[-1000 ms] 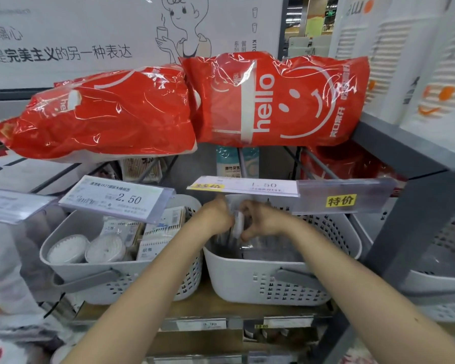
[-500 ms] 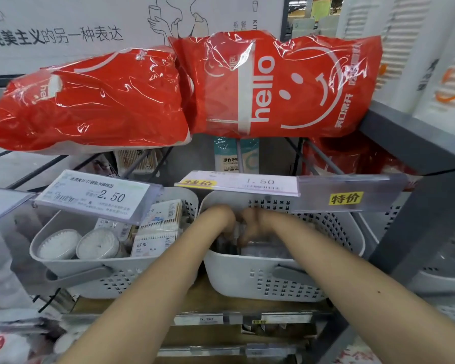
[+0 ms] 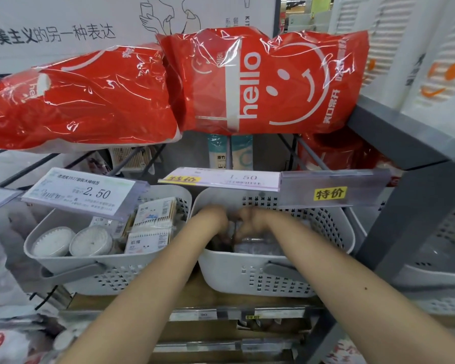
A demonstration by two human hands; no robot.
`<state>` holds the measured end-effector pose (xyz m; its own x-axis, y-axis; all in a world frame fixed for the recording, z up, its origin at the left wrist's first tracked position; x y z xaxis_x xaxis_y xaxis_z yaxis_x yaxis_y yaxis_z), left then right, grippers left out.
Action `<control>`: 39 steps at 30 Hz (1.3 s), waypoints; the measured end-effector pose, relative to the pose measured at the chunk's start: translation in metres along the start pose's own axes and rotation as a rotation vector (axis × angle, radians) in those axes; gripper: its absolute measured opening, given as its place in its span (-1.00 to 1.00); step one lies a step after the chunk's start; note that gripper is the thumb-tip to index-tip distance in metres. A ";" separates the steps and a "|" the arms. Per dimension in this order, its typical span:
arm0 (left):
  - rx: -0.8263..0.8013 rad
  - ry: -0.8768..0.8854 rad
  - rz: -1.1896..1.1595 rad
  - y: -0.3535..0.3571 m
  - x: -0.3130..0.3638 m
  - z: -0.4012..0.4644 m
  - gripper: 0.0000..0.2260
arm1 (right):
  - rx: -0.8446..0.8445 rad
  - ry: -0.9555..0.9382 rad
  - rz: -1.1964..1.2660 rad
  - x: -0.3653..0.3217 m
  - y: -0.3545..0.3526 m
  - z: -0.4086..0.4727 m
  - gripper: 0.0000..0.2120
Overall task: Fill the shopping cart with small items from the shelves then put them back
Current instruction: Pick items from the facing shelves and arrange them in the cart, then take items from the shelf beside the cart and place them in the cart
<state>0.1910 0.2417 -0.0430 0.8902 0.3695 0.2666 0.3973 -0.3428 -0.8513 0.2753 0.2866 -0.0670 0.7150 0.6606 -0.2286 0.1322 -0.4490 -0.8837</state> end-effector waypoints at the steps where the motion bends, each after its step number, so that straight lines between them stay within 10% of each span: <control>1: 0.020 0.011 0.007 -0.003 0.000 0.000 -0.61 | -0.012 -0.011 -0.009 0.000 -0.001 0.000 -0.49; 19: 0.307 0.391 -0.148 -0.008 -0.019 -0.044 -0.69 | 0.021 0.046 -0.096 0.004 -0.005 0.005 -0.63; 27: 0.620 0.510 -0.223 0.005 -0.053 -0.138 -0.71 | 0.468 0.023 -0.004 -0.029 -0.025 -0.065 -0.61; 33: 0.674 0.242 -0.183 0.058 -0.161 -0.209 -0.68 | 0.818 -0.254 -0.001 -0.119 0.008 -0.117 -0.73; 39: 0.750 -0.271 -0.444 0.134 -0.290 -0.308 -0.66 | 0.557 -0.593 -0.054 -0.262 0.085 -0.102 -0.75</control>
<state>0.0551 -0.1769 -0.0953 0.5696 0.5564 0.6050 0.3566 0.4959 -0.7918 0.1698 0.0139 -0.0409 0.2141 0.9517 -0.2203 -0.3161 -0.1459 -0.9374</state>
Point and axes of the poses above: each hand's wrist, its own z-axis towards the middle knuckle, its own y-axis out of the palm, x = y × z, the point moved 3 cm from there along z, towards the middle knuckle, and after that the axes turned 13 degrees about -z, right-handed, at the moved point
